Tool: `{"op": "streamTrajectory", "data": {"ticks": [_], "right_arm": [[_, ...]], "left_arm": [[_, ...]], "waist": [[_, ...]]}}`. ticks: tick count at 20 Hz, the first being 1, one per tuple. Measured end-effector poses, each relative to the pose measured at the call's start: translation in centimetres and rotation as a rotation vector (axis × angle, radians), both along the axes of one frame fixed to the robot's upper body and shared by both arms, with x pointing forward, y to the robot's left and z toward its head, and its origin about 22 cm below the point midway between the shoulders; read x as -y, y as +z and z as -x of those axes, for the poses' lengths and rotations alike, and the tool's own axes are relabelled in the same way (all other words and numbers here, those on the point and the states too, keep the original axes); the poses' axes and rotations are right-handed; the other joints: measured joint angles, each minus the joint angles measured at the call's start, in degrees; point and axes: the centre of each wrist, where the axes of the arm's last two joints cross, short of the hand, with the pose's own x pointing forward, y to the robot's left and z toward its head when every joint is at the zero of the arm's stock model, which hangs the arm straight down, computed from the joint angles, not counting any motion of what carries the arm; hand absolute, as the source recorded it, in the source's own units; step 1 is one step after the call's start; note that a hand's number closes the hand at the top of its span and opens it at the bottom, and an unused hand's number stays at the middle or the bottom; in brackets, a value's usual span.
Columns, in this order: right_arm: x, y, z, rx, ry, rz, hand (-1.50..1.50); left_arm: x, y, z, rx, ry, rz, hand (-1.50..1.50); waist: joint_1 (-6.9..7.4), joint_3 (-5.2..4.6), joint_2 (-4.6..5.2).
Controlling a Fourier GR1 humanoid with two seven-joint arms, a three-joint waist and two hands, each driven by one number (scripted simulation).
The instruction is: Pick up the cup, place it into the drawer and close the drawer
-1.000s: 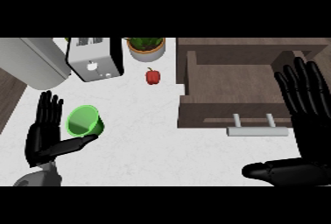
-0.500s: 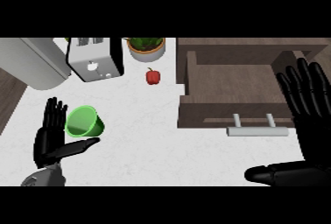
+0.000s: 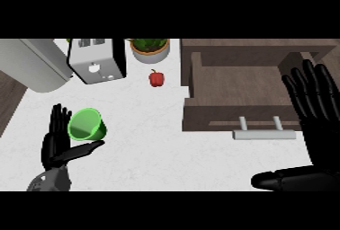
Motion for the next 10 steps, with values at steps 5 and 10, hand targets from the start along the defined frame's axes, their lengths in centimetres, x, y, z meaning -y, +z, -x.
{"op": "streamTrajectory", "data": {"ticks": [5, 10], "right_arm": [[0.4, 0.0, -0.2, 0.002, -0.001, -0.001, -1.5], [0.8, 0.2, 0.6, 0.002, -0.001, -0.003, -1.5]], "left_arm": [[-0.6, -1.2, 0.1, -0.013, -0.004, 0.007, -1.5], [-0.9, -2.1, 0.0, -0.005, -0.019, 0.007, -1.5]], "waist": [[-0.01, -0.01, 0.01], [-0.1, -0.03, 0.03]]}}
